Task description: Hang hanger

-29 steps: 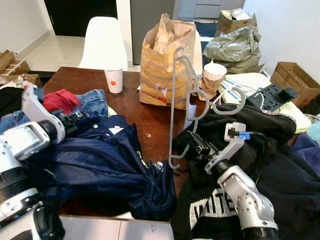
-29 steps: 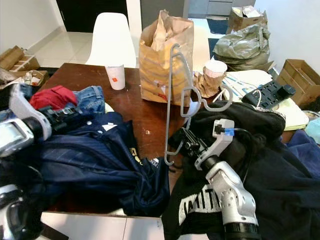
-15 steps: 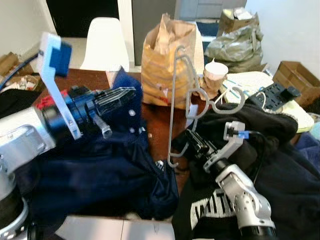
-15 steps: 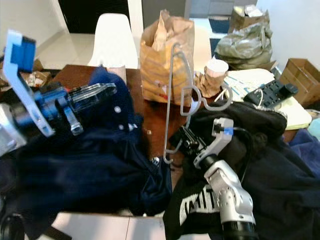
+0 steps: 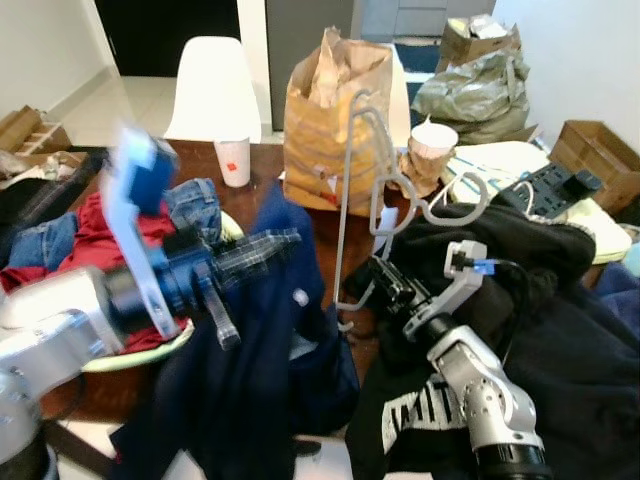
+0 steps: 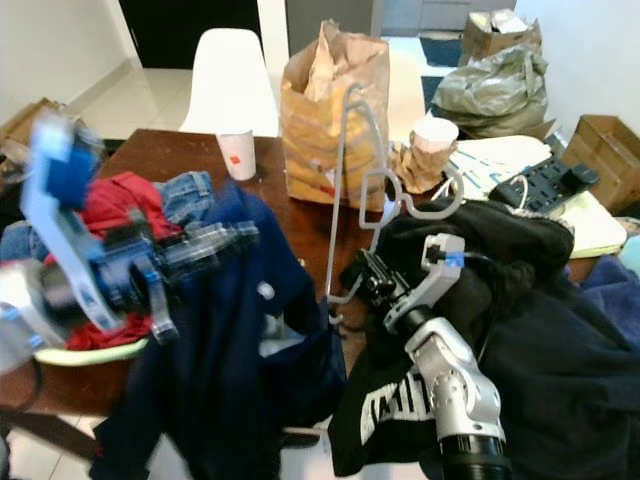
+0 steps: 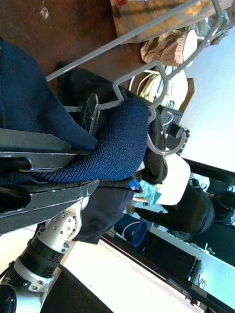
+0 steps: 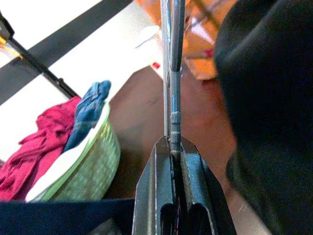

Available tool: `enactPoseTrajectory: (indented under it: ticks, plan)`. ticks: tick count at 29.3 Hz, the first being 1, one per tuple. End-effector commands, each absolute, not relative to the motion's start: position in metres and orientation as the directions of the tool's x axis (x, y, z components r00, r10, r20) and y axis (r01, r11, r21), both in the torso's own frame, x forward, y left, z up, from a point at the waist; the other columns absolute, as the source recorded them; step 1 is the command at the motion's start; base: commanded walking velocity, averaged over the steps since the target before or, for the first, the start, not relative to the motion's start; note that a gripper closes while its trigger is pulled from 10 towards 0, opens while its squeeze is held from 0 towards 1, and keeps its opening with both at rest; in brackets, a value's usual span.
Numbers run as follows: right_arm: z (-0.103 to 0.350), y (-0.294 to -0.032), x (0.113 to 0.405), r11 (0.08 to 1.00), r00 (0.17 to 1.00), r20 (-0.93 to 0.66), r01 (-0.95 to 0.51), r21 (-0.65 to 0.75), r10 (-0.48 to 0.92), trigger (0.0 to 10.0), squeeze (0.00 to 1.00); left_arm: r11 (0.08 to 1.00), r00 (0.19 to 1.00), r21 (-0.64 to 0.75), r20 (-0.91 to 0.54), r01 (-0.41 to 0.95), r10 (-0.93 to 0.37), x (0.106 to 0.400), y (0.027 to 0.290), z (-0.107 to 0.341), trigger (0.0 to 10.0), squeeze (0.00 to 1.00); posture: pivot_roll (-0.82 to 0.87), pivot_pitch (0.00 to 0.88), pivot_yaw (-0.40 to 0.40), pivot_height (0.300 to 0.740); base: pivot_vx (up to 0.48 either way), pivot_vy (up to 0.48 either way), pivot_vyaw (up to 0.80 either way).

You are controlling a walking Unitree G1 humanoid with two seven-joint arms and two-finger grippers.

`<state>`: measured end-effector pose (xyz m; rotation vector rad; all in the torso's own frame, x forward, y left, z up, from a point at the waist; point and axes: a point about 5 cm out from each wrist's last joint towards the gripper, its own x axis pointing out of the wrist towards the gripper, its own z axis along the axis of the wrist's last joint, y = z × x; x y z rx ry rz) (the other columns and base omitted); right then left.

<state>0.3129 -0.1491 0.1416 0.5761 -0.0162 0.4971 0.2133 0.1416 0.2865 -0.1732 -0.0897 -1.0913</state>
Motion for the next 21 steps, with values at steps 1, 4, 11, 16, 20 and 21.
enactPoseTrajectory:
  ticks: [1,4,11,16,20,21]
  plan:
    - [0.138,-0.149,0.312,0.72,0.884,0.148,-0.45,0.528,0.444,10.0,0.0,0.43,0.441,-0.101,0.154,0.897,-0.884,0.21,0.137,0.28,10.0,0.0,0.0,0.066,0.013,0.74,-0.48,0.0,0.0]
    - [0.138,-0.148,0.312,0.711,0.88,0.159,-0.458,0.533,0.448,10.0,0.0,0.436,0.46,-0.19,0.106,0.88,-0.882,0.214,0.131,0.255,10.0,0.0,-0.01,0.066,0.019,0.74,-0.48,0.0,0.0]
    - [0.142,-0.149,0.311,0.664,0.865,0.205,-0.486,0.568,0.457,10.0,0.0,0.437,0.463,-0.254,0.053,0.863,-0.885,0.216,0.126,0.233,10.0,0.0,-0.01,0.067,0.024,0.74,-0.423,0.0,0.0]
    - [0.144,-0.151,0.309,0.6,0.846,0.246,-0.514,0.612,0.474,10.0,0.0,0.43,0.458,-0.274,0.044,0.86,-0.888,0.216,0.122,0.225,10.0,0.0,-0.01,0.064,0.023,0.74,-0.48,0.0,0.0]
    - [0.144,-0.151,0.309,0.595,0.843,0.247,-0.518,0.615,0.478,10.0,0.0,0.428,0.456,-0.276,0.043,0.861,-0.889,0.216,0.121,0.222,10.0,0.0,-0.01,0.062,0.022,0.74,-0.48,0.0,0.0]
    - [0.144,-0.151,0.31,0.595,0.842,0.247,-0.518,0.614,0.479,10.0,0.0,0.428,0.456,-0.275,0.044,0.861,-0.889,0.216,0.121,0.222,10.0,0.0,-0.01,0.062,0.022,0.74,-0.48,0.0,0.0]
